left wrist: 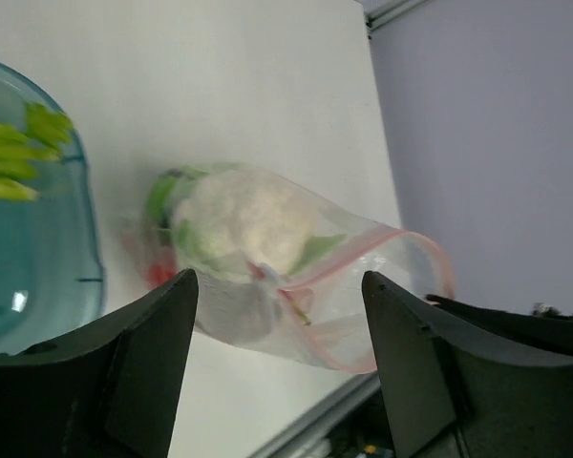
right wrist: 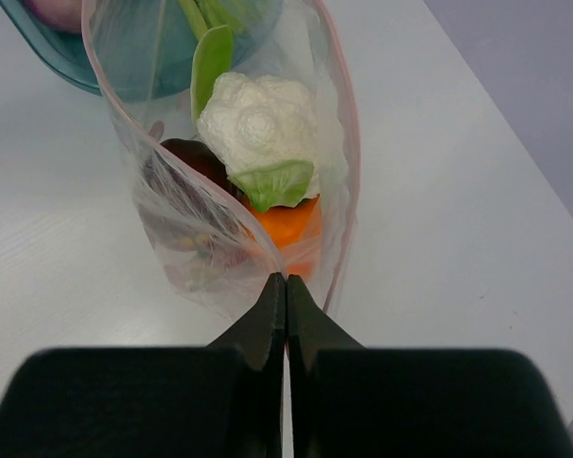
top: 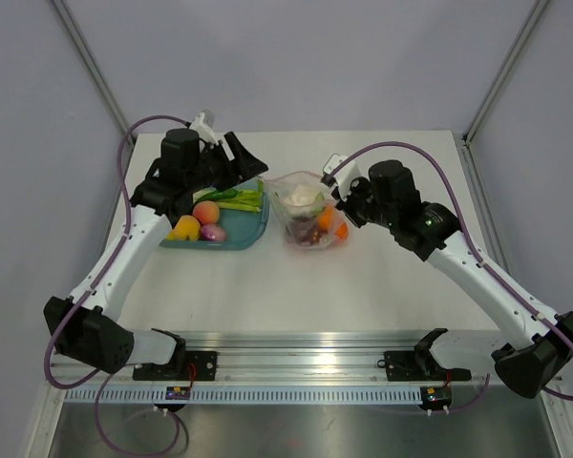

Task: Place the food in the zip-top bag and seal the zipper
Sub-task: Zip the fake vegetable in the zipper food storage bag.

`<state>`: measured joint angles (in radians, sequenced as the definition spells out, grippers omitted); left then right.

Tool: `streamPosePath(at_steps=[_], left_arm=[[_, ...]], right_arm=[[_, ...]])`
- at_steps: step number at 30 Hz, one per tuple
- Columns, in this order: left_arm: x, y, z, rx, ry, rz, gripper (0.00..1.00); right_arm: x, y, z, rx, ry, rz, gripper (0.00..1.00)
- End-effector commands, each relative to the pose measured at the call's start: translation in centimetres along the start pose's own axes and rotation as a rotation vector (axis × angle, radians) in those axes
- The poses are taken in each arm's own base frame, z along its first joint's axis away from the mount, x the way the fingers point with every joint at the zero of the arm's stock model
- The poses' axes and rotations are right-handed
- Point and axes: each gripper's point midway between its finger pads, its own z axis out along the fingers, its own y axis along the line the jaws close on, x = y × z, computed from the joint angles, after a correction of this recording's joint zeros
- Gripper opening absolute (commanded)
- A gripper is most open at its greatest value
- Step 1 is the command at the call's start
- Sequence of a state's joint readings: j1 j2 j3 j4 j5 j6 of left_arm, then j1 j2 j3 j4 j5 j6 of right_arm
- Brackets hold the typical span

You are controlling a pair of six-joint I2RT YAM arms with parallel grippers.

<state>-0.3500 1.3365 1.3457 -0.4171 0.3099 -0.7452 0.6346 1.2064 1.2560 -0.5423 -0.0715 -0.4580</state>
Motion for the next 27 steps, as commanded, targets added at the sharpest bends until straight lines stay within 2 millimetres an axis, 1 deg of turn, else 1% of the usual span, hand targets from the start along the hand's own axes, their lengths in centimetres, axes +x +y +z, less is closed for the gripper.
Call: streamPosePath(at_steps=[1, 2, 3, 4, 5, 6, 7, 8, 9, 10, 11, 12, 13, 14, 15, 16, 17, 18, 19, 20, 21, 22, 23, 24, 25, 27], left_arm=[[-1.8, 0.9, -1.8, 0.057, -0.067, 0.412, 0.71], [-1.7, 0.9, -2.0, 0.080, -0.077, 0.476, 0.71], [-1.0, 0.9, -2.1, 0.135, -0.066, 0.587, 0.73], [-1.6, 0.0, -2.8, 0.183, -0.122, 0.659, 0.73], [0.0, 1.4, -2.4, 0.195, -0.098, 0.687, 0.73], [0.4, 1.8, -2.4, 0.211, -0.115, 0.765, 0.74], [-0.3, 0.8, -2.7, 0.256, -0.197, 0.835, 0.74], [2.3, 1.8, -2.8, 0.318, -0.174, 0.891, 0.74], [2.7, 1.8, -3.1, 0.352, -0.214, 1.003, 0.74], [2.3, 0.9, -3.5, 0.400, -0.314, 1.085, 0.74], [3.9, 1.6, -3.6, 0.439, -0.322, 1.114, 0.75], [4.0, 1.3, -3.8, 0.465, -0.358, 1.186, 0.75], [4.2, 0.9, -3.9, 0.496, -0.370, 1.233, 0.74], [5.1, 0.7, -3.9, 0.550, -0.335, 1.265, 0.74], [4.6, 0.4, -3.4, 0.554, -0.322, 1.299, 0.74], [5.2, 1.2, -2.6, 0.554, -0.261, 1.283, 0.71], [5.4, 1.1, -2.3, 0.587, -0.230, 1.299, 0.68], [5.2, 1.6, -1.3, 0.590, -0.190, 1.302, 0.66], [4.6, 1.8, -1.0, 0.588, -0.185, 1.298, 0.63], [4.8, 1.6, -1.0, 0.632, -0.171, 1.294, 0.58], [4.6, 1.7, -0.7, 0.645, -0.160, 1.272, 0.58], [3.7, 1.8, -0.3, 0.648, -0.185, 1.276, 0.58], [3.7, 2.0, -0.1, 0.661, -0.177, 1.268, 0.59], [3.4, 2.1, 0.1, 0.664, -0.181, 1.267, 0.59], [3.0, 2.7, 0.6, 0.660, -0.170, 1.256, 0.59], [2.9, 3.0, 0.9, 0.673, -0.148, 1.246, 0.59]], right_arm=[[-2.2, -1.6, -0.5, 0.039, -0.078, -0.022, 0.00], [-2.2, -1.6, -0.6, 0.033, -0.082, -0.021, 0.00], [-2.3, -1.6, -0.6, 0.030, -0.083, -0.021, 0.00], [-2.3, -1.9, -0.6, 0.034, -0.084, -0.025, 0.00], [-2.1, -1.8, -0.5, 0.028, -0.080, -0.025, 0.00], [-2.2, -1.8, -0.5, 0.026, -0.079, -0.026, 0.00], [-2.2, -1.9, -0.6, 0.025, -0.080, -0.030, 0.00], [-2.2, -1.9, -0.5, 0.022, -0.081, -0.030, 0.00], [-2.1, -1.8, -0.5, 0.018, -0.081, -0.033, 0.00], [-2.1, -1.8, -0.4, 0.017, -0.082, -0.033, 0.00], [-2.0, -1.8, -0.4, 0.014, -0.080, -0.030, 0.00], [-2.1, -1.8, -0.4, 0.012, -0.083, -0.032, 0.00], [-2.2, -1.7, -0.4, 0.010, -0.085, -0.031, 0.00], [-2.1, -1.7, -0.4, 0.006, -0.084, -0.029, 0.00], [-2.1, -1.6, -0.3, 0.002, -0.084, -0.026, 0.00], [-2.2, -1.6, -0.3, 0.000, -0.086, -0.025, 0.00], [-2.4, -1.5, -0.2, -0.006, -0.089, -0.025, 0.00], [-2.4, -1.5, -0.2, -0.010, -0.087, -0.023, 0.00], [-2.3, -1.3, -0.2, -0.017, -0.084, -0.020, 0.00], [-2.3, -1.3, -0.1, -0.021, -0.082, -0.019, 0.00], [-2.4, -1.3, -0.2, -0.022, -0.083, -0.019, 0.00], [-2.3, -1.2, -0.2, -0.024, -0.082, -0.021, 0.00], [-2.4, -1.3, -0.3, -0.022, -0.084, -0.018, 0.00], [-2.3, -1.2, -0.3, -0.022, -0.081, -0.016, 0.00], [-2.3, -1.2, -0.4, -0.022, -0.079, -0.016, 0.00], [-2.3, -1.2, -0.6, -0.022, -0.079, -0.016, 0.00]])
